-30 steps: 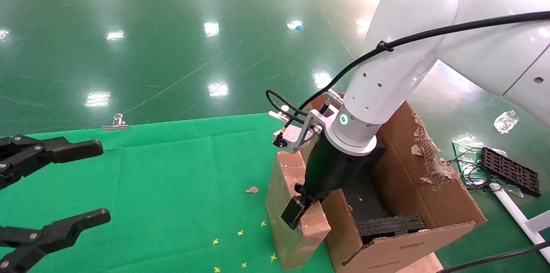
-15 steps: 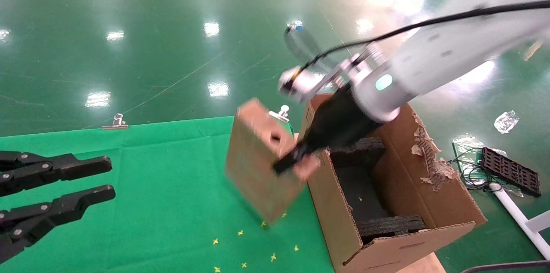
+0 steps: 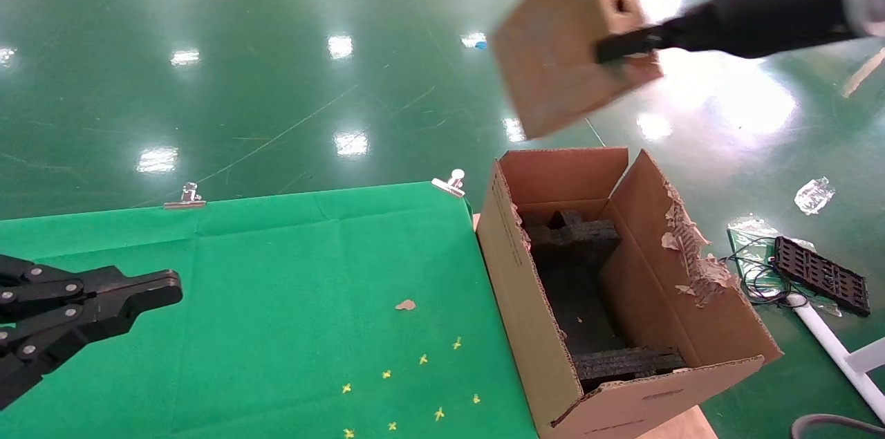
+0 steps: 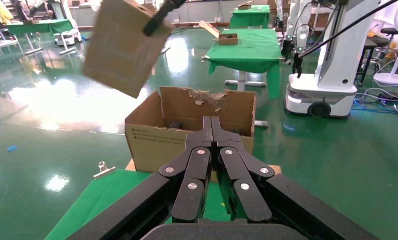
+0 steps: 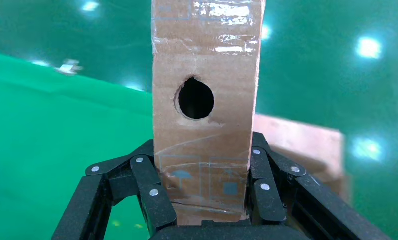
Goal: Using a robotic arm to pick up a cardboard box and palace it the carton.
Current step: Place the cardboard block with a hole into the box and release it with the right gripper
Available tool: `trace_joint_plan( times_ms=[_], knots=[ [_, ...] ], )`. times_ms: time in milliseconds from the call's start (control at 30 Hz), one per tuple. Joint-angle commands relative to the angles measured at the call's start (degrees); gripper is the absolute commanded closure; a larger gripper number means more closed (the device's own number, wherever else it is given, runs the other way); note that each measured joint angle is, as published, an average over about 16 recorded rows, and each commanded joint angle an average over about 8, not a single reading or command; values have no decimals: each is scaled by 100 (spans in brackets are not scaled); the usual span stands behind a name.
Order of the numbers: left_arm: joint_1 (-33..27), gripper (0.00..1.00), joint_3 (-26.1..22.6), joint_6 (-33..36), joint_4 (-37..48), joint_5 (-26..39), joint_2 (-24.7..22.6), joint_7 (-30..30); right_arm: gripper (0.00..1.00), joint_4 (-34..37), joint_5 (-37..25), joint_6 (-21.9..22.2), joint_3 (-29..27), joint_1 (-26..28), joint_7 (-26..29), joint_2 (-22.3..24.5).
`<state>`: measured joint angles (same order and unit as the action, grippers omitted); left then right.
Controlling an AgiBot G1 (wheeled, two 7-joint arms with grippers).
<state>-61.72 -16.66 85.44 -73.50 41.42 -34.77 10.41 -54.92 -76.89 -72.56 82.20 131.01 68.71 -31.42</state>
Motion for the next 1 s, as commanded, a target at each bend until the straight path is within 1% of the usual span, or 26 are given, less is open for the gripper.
trace_joint_plan(
  times_ms=[33, 233, 267, 467, 633, 867, 1000],
  knots=[
    [0, 83, -1, 0, 0, 0, 0, 0, 100, 207, -160, -76, 17, 122, -80, 124],
    [-1, 8, -3, -1, 0, -2, 1, -1, 100, 528, -566, -427, 285, 50, -74, 313],
    [-1, 0, -3, -1, 0, -2, 1, -2, 100, 566, -610, -478, 333, 7, -57, 331],
    [-1, 0, -5, -2, 0, -4, 2, -3, 100, 852, -666, -614, 589, -451, 53, 358],
    [-2, 0, -7, -3, 0, -5, 3, -4, 100, 1192, -718, -523, 740, -802, 54, 258],
    [-2, 0, -10, -4, 0, -7, 4, -5, 100, 1579, -773, -481, 841, -1029, 0, 81],
    [-2, 0, -11, -5, 0, -8, 5, -5, 100, 1845, -750, -381, 884, -1240, -51, -40]
  ],
)
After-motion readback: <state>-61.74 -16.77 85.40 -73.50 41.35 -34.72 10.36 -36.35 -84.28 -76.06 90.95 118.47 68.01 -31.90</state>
